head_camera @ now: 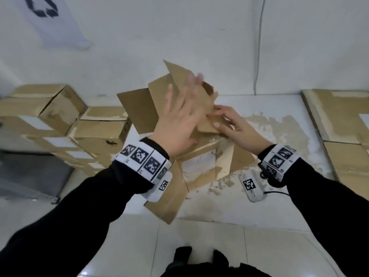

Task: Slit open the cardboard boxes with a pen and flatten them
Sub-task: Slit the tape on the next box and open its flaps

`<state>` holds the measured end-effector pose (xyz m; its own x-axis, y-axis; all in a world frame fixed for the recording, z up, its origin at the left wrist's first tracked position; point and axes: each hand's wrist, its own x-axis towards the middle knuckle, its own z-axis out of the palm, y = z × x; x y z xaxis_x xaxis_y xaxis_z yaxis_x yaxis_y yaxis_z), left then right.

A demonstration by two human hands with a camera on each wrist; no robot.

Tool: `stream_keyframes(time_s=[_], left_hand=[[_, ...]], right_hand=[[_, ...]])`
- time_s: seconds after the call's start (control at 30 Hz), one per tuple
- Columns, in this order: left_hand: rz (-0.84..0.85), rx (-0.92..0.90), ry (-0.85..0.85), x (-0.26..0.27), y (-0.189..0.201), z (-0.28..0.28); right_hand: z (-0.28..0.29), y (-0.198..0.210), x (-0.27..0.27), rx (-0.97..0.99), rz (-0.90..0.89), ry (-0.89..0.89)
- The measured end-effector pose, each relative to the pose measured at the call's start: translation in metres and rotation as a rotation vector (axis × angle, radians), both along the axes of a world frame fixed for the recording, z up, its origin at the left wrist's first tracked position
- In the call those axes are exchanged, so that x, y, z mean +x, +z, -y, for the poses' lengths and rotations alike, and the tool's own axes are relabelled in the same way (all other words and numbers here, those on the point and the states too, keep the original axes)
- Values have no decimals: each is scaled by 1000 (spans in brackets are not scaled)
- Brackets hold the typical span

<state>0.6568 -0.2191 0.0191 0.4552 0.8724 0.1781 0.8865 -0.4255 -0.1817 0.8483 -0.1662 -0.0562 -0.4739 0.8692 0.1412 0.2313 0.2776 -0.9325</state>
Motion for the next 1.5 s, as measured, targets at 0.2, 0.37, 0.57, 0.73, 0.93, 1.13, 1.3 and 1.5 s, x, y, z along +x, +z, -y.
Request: stream_keyframes(time_s=[0.2,0.37,0.57,0.73,0.93,1.13,1.3,1.5], left_hand=[[127,-399,163,19,-3,17],[200,-309,284,33,1,18],[-140,-223,495,63,-7,1],[-33,-233,588,81,-32,7],[62,-319,517,60,-45,29],[115,-345,381,21,-50,47],[231,-345,297,-8,-47,52],[264,-267,207,-6,-63,66]], right_hand=[[-36,7,4,-315,161,152],[-35,-3,36,-129,137,-31],[36,-1,116,32,208,4],[94,-1,102,51,256,151],[82,-4,80,66,295,314],[-26,-48,35,-74,466,31],[-54,-62,21,-89,353,-246],[-101,-57,71,-250,265,-457]])
